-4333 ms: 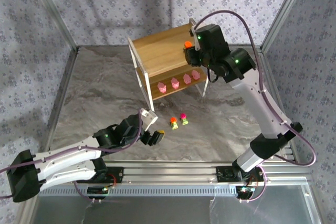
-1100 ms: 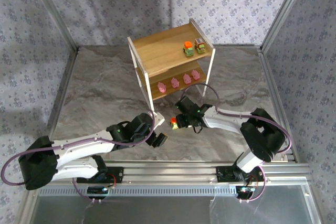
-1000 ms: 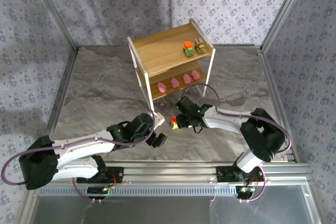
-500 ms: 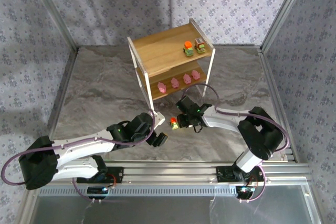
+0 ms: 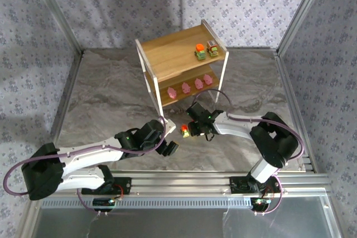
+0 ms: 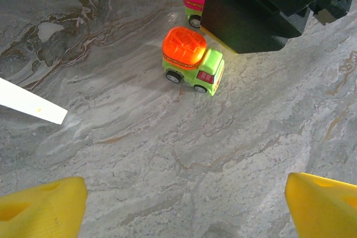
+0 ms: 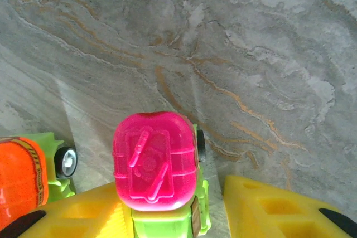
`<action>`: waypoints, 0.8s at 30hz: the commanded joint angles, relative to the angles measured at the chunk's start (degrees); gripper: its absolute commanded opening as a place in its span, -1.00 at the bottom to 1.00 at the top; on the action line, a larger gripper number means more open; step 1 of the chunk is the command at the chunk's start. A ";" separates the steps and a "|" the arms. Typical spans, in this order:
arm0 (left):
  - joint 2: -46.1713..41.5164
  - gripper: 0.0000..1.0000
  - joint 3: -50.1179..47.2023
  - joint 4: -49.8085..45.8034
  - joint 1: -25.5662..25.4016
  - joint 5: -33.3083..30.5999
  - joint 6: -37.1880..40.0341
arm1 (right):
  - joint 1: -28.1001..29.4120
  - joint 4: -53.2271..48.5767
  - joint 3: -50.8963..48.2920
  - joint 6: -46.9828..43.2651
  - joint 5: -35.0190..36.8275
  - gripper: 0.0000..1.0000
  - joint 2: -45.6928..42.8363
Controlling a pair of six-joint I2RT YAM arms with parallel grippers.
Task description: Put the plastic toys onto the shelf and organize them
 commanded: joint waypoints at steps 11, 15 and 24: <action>-0.13 0.83 1.87 -0.39 -0.52 -0.59 0.78 | 1.03 -1.46 2.98 -1.75 2.78 -0.07 1.80; -0.08 0.83 1.86 -0.40 -0.52 -0.67 0.75 | 1.14 -1.86 3.20 -2.05 3.17 -0.08 2.02; -0.06 0.83 1.85 -0.35 -0.57 -0.75 0.77 | 1.41 -2.48 2.63 -2.11 3.70 -0.13 2.11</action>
